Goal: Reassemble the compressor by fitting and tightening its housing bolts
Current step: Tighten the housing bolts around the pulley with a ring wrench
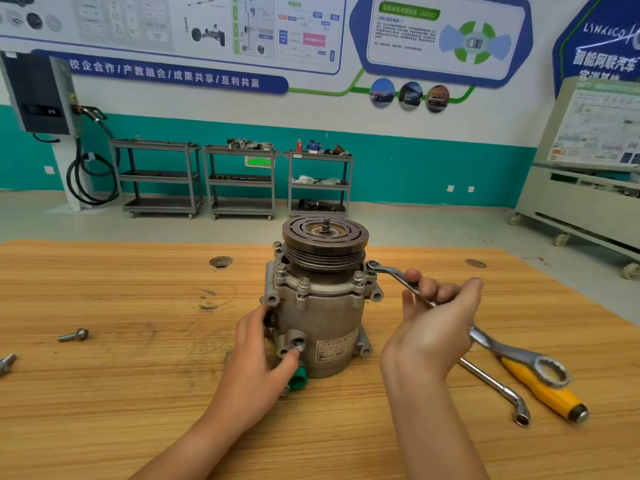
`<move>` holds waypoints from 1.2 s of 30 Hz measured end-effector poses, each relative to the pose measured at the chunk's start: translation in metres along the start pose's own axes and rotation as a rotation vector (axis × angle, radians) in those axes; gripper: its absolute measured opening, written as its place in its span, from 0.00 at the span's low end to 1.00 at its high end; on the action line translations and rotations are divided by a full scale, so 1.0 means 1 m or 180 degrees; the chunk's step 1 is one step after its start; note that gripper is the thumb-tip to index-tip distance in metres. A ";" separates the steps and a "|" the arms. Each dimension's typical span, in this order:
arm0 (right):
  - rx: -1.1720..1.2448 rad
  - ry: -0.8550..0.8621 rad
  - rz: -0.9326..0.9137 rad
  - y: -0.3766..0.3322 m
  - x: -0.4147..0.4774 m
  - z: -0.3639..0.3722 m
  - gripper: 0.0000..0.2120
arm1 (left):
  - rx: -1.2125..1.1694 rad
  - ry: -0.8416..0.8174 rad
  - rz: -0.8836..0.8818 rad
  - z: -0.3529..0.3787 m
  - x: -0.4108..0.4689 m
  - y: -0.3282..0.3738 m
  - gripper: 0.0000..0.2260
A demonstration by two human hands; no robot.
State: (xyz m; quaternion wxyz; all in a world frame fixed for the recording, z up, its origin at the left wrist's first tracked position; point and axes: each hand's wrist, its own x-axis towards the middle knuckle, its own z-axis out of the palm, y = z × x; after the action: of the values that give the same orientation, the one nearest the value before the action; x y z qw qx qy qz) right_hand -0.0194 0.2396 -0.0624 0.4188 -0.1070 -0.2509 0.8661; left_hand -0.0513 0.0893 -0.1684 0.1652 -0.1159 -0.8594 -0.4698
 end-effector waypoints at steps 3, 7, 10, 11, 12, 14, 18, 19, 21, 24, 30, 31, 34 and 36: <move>0.0066 -0.0164 -0.0182 0.000 -0.018 0.013 0.22 | 0.0044 0.0001 -0.0029 -0.002 0.000 0.001 0.33; 0.0561 -0.0552 -0.0333 -0.037 0.013 0.037 0.23 | 0.0082 -0.0046 -0.0072 -0.003 0.000 0.002 0.33; 0.0445 -0.0588 -0.0134 -0.052 0.049 0.053 0.23 | 0.0084 -0.0058 -0.0082 -0.003 0.001 0.004 0.33; 0.0301 -0.0514 0.0017 -0.050 0.059 0.057 0.23 | 0.0082 -0.0062 -0.0083 -0.002 0.001 0.004 0.33; 0.0143 -0.0428 0.0206 -0.046 0.067 0.059 0.22 | 0.0077 -0.0062 -0.0085 -0.002 0.001 0.004 0.33; -0.0112 -0.0267 0.0641 -0.035 0.077 0.057 0.20 | 0.0070 -0.0060 -0.0089 -0.003 0.000 0.003 0.33; -0.0150 -0.0188 0.1077 -0.019 0.088 0.049 0.18 | 0.0059 -0.0046 -0.0070 -0.003 0.000 0.002 0.33; -0.0161 -0.0195 0.1114 -0.018 0.089 0.050 0.18 | 0.0061 -0.0042 -0.0060 -0.003 -0.001 0.002 0.33; -0.0225 -0.0213 0.1190 -0.017 0.092 0.053 0.19 | 0.0062 -0.0036 -0.0049 -0.003 0.000 0.002 0.33; -0.0266 -0.0176 0.1222 -0.016 0.097 0.051 0.18 | 0.0055 -0.0032 -0.0035 -0.002 0.000 0.001 0.33; 0.0375 0.0311 0.0861 -0.008 0.079 0.015 0.16 | 0.0056 -0.0014 -0.0003 -0.001 0.000 0.001 0.33; 0.0440 0.0338 0.0766 -0.009 0.073 0.012 0.16 | 0.0044 -0.0011 -0.0008 -0.001 0.000 0.001 0.33; 0.0521 0.0284 0.0402 -0.007 0.049 0.010 0.18 | 0.0015 -0.0018 -0.0032 -0.001 -0.001 0.001 0.33; 0.0517 0.0196 0.0177 -0.003 0.029 0.007 0.20 | 0.0006 -0.0022 -0.0018 -0.001 -0.001 0.002 0.33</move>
State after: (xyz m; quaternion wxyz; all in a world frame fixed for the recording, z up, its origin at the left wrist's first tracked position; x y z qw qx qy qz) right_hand -0.0385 0.2610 -0.0540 0.4095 -0.1062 -0.1637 0.8912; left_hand -0.0492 0.0890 -0.1669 0.1609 -0.1149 -0.8607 -0.4691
